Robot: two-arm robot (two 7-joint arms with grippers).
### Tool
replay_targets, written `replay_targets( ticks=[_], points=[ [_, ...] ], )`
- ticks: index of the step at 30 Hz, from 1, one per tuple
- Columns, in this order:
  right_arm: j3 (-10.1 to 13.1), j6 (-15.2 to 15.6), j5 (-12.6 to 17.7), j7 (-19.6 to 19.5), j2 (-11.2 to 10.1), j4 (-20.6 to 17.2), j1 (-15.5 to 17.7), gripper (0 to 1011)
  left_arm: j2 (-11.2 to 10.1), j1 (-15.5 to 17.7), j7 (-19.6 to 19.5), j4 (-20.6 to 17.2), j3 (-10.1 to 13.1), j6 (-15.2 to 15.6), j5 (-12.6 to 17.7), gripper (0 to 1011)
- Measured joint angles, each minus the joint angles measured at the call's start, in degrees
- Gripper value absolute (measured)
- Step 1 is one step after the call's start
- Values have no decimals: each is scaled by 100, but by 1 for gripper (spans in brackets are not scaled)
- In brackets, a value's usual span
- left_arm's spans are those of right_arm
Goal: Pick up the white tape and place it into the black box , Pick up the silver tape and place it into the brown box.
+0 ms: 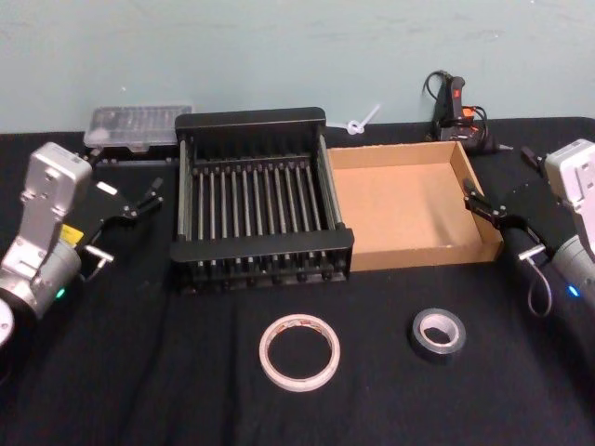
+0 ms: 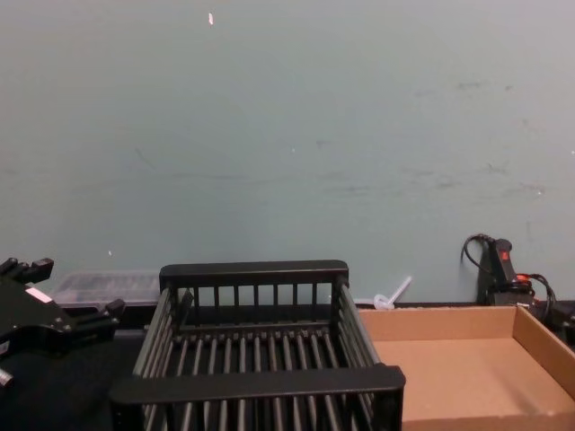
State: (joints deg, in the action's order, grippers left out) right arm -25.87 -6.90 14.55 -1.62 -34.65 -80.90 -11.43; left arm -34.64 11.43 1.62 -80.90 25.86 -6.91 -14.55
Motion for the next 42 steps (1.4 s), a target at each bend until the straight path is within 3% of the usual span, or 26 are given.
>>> replay_targets(
  ticks=[12, 23, 42],
  points=[
    [0, 0, 0, 0, 0, 0, 0, 1002, 0, 1, 0, 0, 0, 0, 0, 1001],
    [166, -34, 4, 191, 115, -20, 97, 1002, 0, 0, 0, 0, 0, 0, 0, 1001],
    [537, 107, 287, 415, 157, -759, 795, 1002, 0, 0, 0, 0, 0, 0, 0, 1001]
  ],
)
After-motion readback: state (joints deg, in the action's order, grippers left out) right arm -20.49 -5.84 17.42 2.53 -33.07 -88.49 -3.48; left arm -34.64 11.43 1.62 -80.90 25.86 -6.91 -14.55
